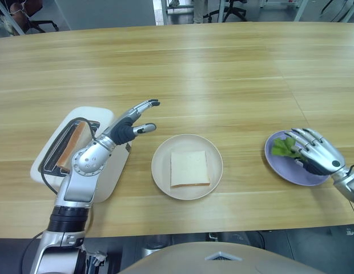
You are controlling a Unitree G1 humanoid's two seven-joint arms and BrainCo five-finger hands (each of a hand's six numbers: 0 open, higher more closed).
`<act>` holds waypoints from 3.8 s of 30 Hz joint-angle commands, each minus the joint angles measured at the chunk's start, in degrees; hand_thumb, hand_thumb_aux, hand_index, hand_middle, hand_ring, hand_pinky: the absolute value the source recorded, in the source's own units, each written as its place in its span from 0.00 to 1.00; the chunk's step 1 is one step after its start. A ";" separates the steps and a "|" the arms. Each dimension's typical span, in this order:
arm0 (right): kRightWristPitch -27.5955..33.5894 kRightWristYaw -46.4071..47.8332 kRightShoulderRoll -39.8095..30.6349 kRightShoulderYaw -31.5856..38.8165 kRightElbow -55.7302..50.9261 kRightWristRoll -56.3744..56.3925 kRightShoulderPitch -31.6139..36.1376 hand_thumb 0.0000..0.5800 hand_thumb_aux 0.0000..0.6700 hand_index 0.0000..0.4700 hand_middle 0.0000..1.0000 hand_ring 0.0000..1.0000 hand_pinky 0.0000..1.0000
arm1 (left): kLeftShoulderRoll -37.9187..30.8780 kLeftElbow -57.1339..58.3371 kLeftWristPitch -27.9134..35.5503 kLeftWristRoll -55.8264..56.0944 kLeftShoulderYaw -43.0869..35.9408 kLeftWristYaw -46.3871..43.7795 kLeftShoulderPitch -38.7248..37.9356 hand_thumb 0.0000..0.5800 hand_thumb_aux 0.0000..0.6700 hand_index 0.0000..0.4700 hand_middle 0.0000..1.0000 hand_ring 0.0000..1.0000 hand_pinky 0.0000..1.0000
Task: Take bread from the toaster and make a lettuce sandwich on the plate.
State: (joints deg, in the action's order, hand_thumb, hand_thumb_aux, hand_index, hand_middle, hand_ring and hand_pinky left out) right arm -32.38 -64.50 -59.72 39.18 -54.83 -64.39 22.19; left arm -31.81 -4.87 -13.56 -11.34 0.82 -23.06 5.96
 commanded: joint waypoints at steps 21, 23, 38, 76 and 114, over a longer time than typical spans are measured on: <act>-0.48 13.32 -0.25 -9.52 32.27 -2.64 1.78 1.00 1.00 0.98 0.00 0.00 0.00 | 0.83 -0.19 0.57 -1.13 -1.03 1.70 0.38 0.00 0.00 0.00 0.00 0.00 0.00; -0.81 13.78 1.71 -9.17 33.11 -3.58 3.37 1.00 1.00 0.98 0.00 0.00 0.00 | 0.87 -0.42 0.56 -1.03 -0.99 1.86 0.44 0.00 0.00 0.00 0.00 0.00 0.00; -2.68 13.23 22.28 -1.54 27.35 -8.53 13.96 1.00 1.00 0.98 0.00 0.00 0.00 | 1.69 -1.51 1.46 -0.61 -0.29 3.68 1.00 0.00 0.00 0.00 0.00 0.00 0.00; 0.67 -0.90 44.21 15.36 -4.13 -7.98 17.04 1.00 1.00 0.98 0.00 0.00 0.00 | 2.99 -1.85 1.81 -0.52 -1.18 3.99 0.46 0.00 0.00 0.00 0.00 0.00 0.00; -0.79 1.99 36.81 17.45 11.06 -9.22 12.92 1.00 1.00 0.98 0.00 0.00 0.00 | 2.95 -0.19 1.32 -0.60 -1.32 3.97 1.51 0.00 0.00 0.00 0.00 0.00 0.00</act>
State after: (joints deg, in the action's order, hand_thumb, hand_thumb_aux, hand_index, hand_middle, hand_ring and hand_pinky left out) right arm -33.03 -63.74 -22.81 56.23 -43.89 -73.47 35.41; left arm -28.83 -6.09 -12.26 -11.46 0.32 -18.76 7.30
